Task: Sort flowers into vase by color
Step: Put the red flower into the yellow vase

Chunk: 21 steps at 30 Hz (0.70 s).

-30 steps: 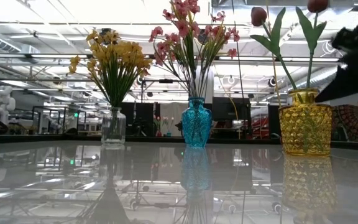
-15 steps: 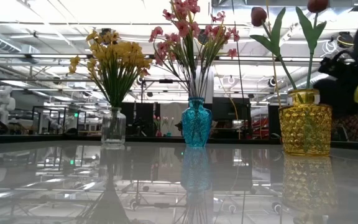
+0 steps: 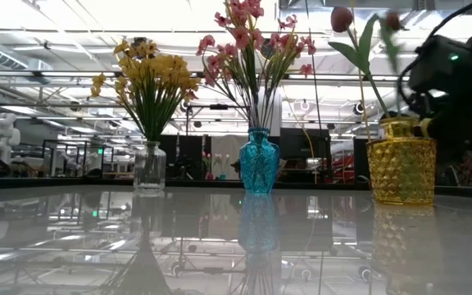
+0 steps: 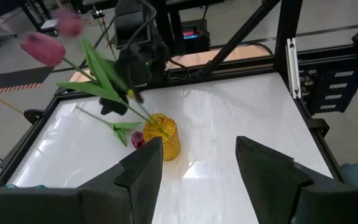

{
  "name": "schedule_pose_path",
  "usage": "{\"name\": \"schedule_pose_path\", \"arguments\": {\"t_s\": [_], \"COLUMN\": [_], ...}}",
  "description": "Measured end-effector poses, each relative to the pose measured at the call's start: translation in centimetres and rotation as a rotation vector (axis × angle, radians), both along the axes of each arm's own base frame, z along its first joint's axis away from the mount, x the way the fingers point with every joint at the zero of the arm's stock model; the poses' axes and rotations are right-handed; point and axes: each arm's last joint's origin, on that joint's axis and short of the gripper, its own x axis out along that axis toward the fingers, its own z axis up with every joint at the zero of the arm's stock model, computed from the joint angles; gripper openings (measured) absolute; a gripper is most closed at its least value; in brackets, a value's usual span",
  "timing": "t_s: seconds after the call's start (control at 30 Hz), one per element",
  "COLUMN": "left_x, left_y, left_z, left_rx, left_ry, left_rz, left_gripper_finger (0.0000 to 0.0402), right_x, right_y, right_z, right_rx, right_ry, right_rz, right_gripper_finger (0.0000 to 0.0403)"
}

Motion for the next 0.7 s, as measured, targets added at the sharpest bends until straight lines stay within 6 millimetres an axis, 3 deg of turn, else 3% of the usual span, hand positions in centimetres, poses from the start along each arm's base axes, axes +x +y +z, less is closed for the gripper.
{"name": "schedule_pose_path", "arguments": {"t_s": [0.3, 0.7], "left_x": [0.0, 0.0], "left_y": [0.0, 0.0], "left_z": [0.0, 0.0], "left_rx": [-0.003, -0.005], "left_ry": [-0.004, 0.004], "left_rz": [0.001, 0.001], "left_gripper_finger": [0.0209, 0.0209], "right_x": [0.8, 0.8], "right_y": [-2.0, -2.2], "right_z": [-1.9, -2.2], "right_rx": [0.048, 0.032], "right_ry": [0.064, 0.072], "right_rz": [-0.150, -0.185], "right_gripper_finger": [0.0160, 0.0160]}}
